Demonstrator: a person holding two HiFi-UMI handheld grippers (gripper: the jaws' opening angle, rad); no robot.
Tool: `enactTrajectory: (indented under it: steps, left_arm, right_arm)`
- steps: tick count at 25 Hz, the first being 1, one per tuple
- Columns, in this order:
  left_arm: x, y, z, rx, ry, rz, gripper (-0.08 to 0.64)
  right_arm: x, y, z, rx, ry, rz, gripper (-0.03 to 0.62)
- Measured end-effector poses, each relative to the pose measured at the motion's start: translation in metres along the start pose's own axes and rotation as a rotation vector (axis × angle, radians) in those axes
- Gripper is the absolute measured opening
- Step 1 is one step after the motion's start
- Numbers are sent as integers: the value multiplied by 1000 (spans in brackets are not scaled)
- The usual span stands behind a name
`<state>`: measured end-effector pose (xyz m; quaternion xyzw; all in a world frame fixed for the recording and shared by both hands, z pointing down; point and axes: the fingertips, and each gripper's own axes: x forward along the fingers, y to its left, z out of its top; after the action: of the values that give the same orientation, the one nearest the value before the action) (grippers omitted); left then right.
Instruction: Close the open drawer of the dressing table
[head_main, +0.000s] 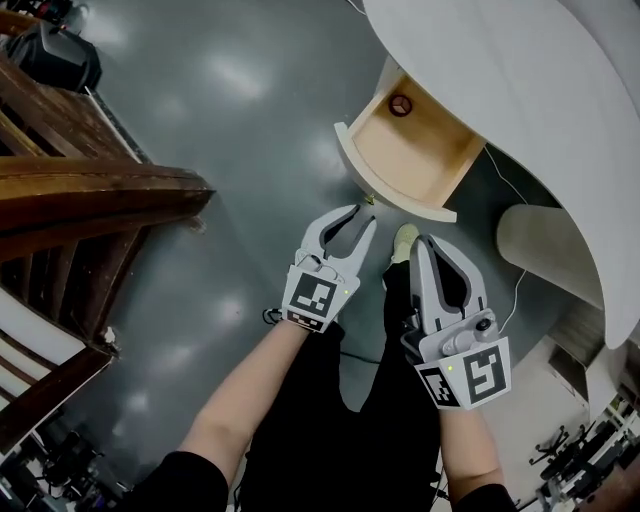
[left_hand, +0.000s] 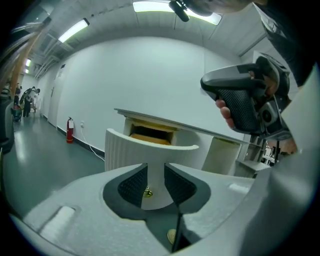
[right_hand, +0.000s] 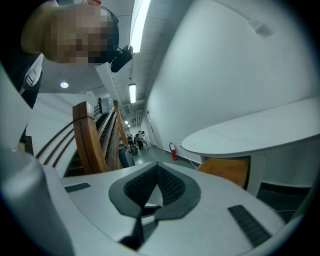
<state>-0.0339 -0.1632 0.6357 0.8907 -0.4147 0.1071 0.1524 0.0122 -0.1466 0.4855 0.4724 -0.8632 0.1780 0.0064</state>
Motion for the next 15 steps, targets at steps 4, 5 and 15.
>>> enactTrajectory:
  steps: [4, 5, 15]
  left_arm:
    - [19, 9, -28, 10, 18, 21, 107]
    - [23, 11, -34, 13, 23, 25, 109]
    - [50, 19, -73, 50, 86, 3, 112]
  right_arm:
    - [2, -11, -20, 14, 6, 1, 14]
    - [2, -13, -24, 16, 8, 2, 14]
    - [0, -26, -59, 53, 42, -12, 14]
